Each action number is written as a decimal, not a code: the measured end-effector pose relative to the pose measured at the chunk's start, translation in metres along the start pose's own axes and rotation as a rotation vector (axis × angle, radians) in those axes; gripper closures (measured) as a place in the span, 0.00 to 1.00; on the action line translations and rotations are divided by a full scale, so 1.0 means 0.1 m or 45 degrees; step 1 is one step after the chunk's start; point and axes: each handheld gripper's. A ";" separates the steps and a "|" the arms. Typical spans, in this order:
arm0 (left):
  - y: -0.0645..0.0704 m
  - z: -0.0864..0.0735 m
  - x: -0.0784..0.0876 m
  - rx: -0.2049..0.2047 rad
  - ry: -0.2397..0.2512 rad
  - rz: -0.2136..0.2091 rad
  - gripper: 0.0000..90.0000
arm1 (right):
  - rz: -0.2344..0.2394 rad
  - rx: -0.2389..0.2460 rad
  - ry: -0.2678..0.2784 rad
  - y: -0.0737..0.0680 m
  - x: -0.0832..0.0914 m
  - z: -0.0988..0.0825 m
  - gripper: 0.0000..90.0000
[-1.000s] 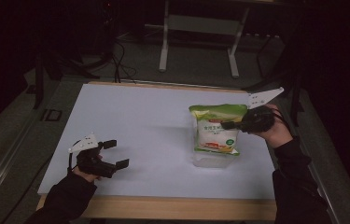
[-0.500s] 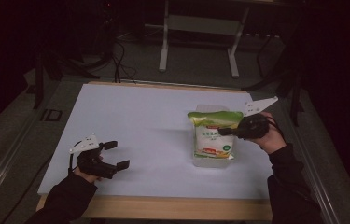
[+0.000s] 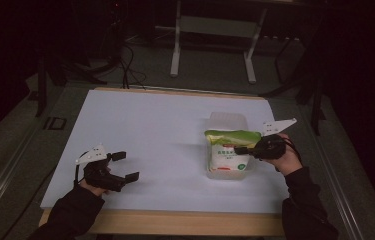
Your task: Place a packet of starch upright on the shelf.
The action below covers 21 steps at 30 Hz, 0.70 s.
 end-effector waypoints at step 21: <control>0.01 0.00 0.01 -0.011 0.009 0.002 0.00 | -0.240 -0.118 0.154 -0.21 0.48 0.31 0.28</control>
Point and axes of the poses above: each handheld gripper's, and its own axes: x roughly backward along the jaws, z roughly out of its top, y roughly to its right, and after that the axes turned 15 degrees about -y, right-handed
